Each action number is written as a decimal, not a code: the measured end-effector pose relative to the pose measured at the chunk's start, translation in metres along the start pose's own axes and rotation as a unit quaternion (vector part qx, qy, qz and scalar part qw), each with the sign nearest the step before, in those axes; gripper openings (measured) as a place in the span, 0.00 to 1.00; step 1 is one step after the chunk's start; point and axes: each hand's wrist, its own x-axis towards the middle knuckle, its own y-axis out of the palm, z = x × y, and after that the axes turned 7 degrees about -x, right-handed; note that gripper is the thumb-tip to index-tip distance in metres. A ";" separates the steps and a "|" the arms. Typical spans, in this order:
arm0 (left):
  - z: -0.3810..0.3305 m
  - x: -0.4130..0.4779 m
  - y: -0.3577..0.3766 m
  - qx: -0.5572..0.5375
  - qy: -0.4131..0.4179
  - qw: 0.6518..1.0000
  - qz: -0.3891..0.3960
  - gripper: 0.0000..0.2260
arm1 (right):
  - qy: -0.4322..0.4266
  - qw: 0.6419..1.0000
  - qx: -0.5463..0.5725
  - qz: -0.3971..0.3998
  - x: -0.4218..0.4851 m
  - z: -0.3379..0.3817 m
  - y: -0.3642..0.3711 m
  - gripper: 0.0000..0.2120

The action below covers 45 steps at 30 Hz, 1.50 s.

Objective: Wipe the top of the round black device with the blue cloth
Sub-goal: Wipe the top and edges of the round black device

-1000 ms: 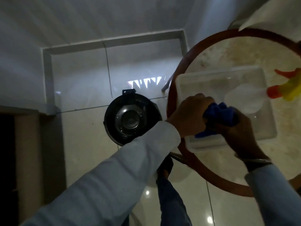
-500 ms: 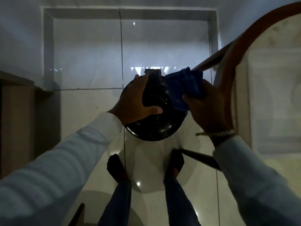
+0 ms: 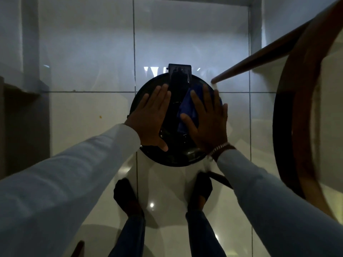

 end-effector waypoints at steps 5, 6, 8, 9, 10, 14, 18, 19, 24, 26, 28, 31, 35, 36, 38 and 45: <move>0.000 0.000 0.002 -0.019 -0.004 1.000 -0.002 0.66 | 0.023 0.998 -0.037 -0.035 -0.002 0.006 0.023 0.32; -0.001 -0.001 0.002 -0.022 -0.005 1.000 -0.004 0.66 | 0.020 0.999 -0.040 -0.031 -0.020 0.006 0.027 0.32; 0.000 0.000 0.000 -0.020 -0.004 1.000 -0.004 0.66 | 0.009 0.999 -0.048 -0.006 -0.057 0.009 0.033 0.32; 0.002 -0.001 -0.001 -0.016 0.000 1.000 -0.002 0.66 | 0.009 0.998 -0.055 0.005 -0.067 0.010 0.035 0.32; 0.001 0.002 0.001 -0.014 0.004 1.000 -0.002 0.66 | 0.016 0.998 -0.062 0.012 -0.070 0.008 0.035 0.32; 0.002 0.003 0.000 -0.004 0.013 1.000 0.006 0.65 | 0.064 0.996 -0.051 -0.017 -0.023 0.014 0.028 0.30; 0.003 0.001 -0.001 0.004 0.010 1.000 0.004 0.65 | 0.101 0.993 -0.058 -0.025 0.004 0.029 0.031 0.30; 0.003 0.001 0.000 0.000 0.008 1.000 0.001 0.65 | 0.084 0.994 -0.064 -0.025 -0.004 0.029 0.033 0.30; 0.000 0.003 -0.002 -0.011 -0.001 1.000 0.009 0.66 | -0.023 0.997 -0.079 0.014 -0.087 0.007 0.036 0.31; 0.001 0.003 -0.001 -0.010 0.001 1.000 0.008 0.66 | -0.010 0.998 -0.069 0.007 -0.077 0.001 0.031 0.31; 0.002 0.003 -0.001 -0.007 0.007 1.000 0.007 0.66 | 0.031 0.998 -0.055 -0.011 -0.042 0.004 0.027 0.30; 0.005 0.003 0.001 -0.009 0.005 1.000 -0.001 0.66 | 0.091 0.994 -0.048 -0.022 0.010 0.022 0.026 0.30; 0.004 0.002 0.002 -0.019 0.007 1.000 -0.011 0.65 | 0.004 0.997 -0.073 -0.003 -0.021 0.031 0.033 0.30; 0.004 0.001 0.001 -0.021 0.011 1.000 -0.014 0.65 | -0.046 0.995 -0.084 0.007 -0.039 0.025 0.034 0.30; 0.004 0.000 0.001 -0.025 0.016 0.999 -0.015 0.65 | -0.099 0.991 -0.090 0.020 -0.064 0.007 0.032 0.30; 0.010 0.003 0.005 -0.045 0.021 0.998 -0.027 0.65 | 0.064 0.996 -0.056 -0.020 0.002 0.038 0.034 0.29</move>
